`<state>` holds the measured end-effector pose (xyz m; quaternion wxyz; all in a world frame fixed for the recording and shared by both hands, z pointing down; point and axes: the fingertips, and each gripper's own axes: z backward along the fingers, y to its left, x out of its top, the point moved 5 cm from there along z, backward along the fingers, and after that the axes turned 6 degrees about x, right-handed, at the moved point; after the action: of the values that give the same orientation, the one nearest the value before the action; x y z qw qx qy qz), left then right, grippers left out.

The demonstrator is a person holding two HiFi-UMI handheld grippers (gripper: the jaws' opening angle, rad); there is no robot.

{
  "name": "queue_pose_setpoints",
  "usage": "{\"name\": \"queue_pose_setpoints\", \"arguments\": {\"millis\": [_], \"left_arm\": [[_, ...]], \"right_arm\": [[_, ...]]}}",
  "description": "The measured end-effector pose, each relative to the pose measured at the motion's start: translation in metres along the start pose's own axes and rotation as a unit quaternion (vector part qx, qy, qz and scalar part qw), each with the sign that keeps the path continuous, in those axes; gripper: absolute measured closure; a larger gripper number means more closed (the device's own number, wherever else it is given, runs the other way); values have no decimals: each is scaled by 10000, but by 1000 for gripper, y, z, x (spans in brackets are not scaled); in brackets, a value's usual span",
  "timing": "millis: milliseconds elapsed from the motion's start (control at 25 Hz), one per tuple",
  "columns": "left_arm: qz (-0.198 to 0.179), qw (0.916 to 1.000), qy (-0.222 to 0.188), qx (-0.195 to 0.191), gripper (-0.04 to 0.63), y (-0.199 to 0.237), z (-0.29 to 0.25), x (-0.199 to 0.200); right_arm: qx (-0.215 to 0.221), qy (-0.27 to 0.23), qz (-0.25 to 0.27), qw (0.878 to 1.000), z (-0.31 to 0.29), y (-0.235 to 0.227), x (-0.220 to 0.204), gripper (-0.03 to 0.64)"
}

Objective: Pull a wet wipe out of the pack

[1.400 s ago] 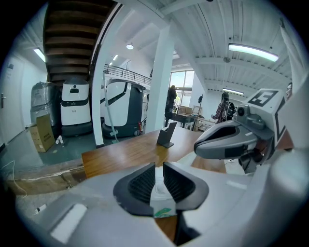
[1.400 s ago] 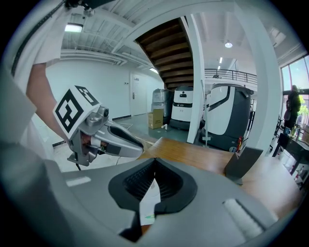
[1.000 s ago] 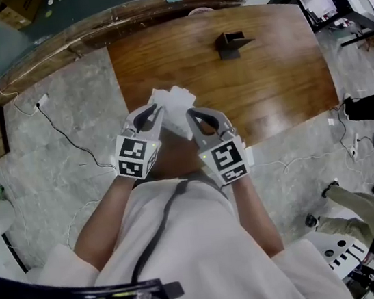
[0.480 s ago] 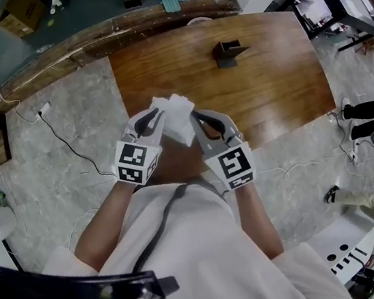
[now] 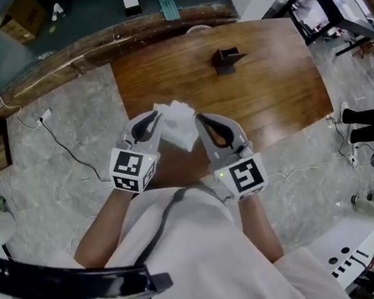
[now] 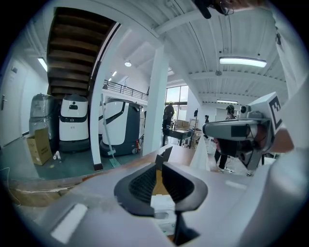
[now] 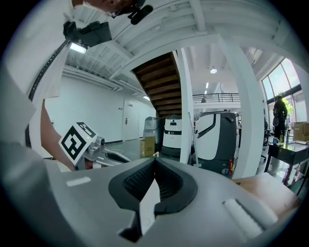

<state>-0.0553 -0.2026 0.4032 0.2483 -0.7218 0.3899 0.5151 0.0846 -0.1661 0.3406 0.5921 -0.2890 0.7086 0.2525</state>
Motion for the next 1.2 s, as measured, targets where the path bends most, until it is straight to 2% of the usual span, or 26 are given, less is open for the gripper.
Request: {"name": "queue_pose_setpoints", "arguments": {"millis": [160,440,1200], "left_arm": [[31,9996,-285,-69,591,0,8,19],[39,9981,-613,-90,591,1,15,43],[85,9987,-492,-113,591,9,13,35]], "right_arm": [[-155,-254,-179,9994,4,-3,9,609],[-276,-278,-356,9986,6,-10,6,609],[-379,-259,-450,9979,6,-14,4,609]]}}
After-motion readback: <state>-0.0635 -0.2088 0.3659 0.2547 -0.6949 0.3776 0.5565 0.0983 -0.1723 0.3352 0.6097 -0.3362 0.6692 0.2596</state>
